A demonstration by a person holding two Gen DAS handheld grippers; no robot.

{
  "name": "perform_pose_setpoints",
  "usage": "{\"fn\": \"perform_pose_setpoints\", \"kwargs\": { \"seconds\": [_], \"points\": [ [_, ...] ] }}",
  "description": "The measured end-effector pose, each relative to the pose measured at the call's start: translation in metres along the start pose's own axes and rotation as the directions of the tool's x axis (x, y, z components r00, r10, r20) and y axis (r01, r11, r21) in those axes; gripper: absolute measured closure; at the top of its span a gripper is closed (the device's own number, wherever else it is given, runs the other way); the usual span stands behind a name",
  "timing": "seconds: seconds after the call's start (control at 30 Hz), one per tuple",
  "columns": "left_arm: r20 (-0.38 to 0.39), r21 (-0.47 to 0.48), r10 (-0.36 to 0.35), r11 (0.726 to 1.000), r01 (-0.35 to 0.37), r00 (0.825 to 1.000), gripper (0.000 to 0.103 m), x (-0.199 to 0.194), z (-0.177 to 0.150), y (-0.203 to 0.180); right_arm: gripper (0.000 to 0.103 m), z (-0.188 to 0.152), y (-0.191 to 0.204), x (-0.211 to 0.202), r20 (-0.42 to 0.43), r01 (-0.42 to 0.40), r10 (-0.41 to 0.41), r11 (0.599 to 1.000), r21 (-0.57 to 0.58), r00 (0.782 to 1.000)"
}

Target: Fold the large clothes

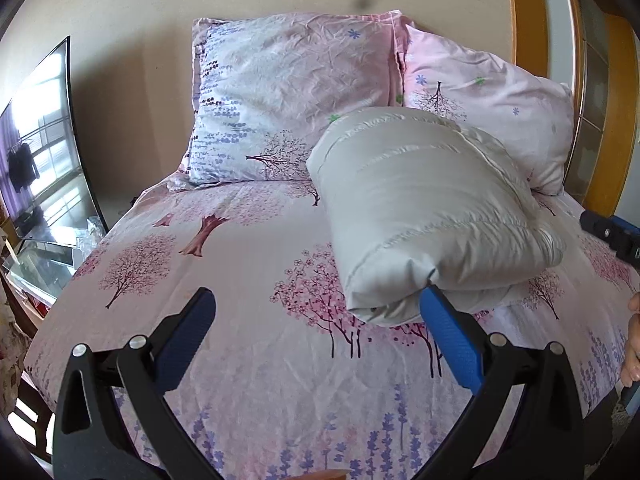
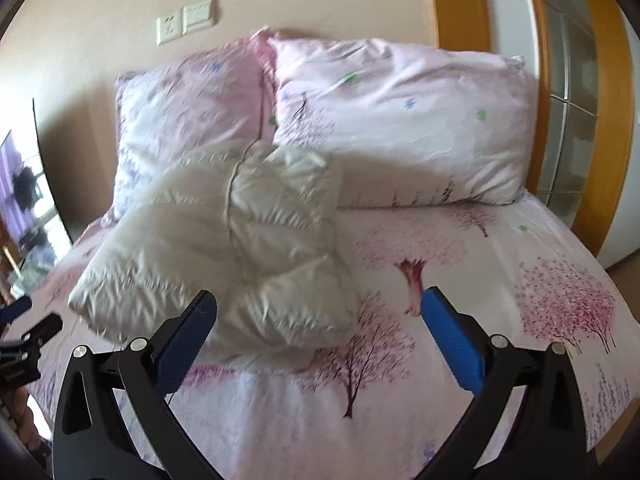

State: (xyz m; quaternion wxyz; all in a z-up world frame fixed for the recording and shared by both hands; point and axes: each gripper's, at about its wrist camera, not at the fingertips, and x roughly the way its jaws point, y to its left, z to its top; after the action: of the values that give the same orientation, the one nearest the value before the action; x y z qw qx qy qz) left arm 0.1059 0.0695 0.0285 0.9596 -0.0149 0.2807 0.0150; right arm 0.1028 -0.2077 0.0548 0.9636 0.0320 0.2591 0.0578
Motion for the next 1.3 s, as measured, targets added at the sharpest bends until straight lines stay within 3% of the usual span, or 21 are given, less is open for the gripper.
{"fn": "perform_pose_setpoints", "kwargs": {
  "seconds": [0.23, 0.43, 0.67, 0.9, 1.3],
  "points": [
    [-0.042, 0.027, -0.039, 0.999, 0.04, 0.998, 0.002, 0.006, -0.005, -0.009, 0.001, -0.013, 0.004, 0.001, -0.072, -0.083, 0.084, 0.997, 0.009, 0.994],
    [-0.129, 0.029, -0.077, 0.996, 0.081, 0.989, 0.002, 0.015, -0.015, -0.014, 0.001, -0.029, 0.016, -0.002, -0.164, -0.074, 0.069, 0.997, -0.025, 0.984],
    [-0.221, 0.054, -0.028, 0.998, 0.04, 0.975, 0.002, 0.018, -0.03, -0.017, 0.001, -0.042, 0.023, -0.01, -0.245, -0.074, 0.067, 0.997, -0.017, 0.967],
    [-0.31, 0.037, -0.031, 0.998, 0.045, 0.95, 0.002, 0.021, -0.035, -0.014, 0.001, -0.055, 0.032, -0.003, -0.379, -0.075, 0.068, 0.997, -0.006, 0.923],
    [-0.377, 0.095, -0.006, 0.995, 0.045, 0.926, 0.002, 0.024, -0.035, -0.027, 0.001, -0.068, 0.033, 0.009, -0.439, -0.039, 0.016, 0.998, -0.043, 0.898]
  ]
}}
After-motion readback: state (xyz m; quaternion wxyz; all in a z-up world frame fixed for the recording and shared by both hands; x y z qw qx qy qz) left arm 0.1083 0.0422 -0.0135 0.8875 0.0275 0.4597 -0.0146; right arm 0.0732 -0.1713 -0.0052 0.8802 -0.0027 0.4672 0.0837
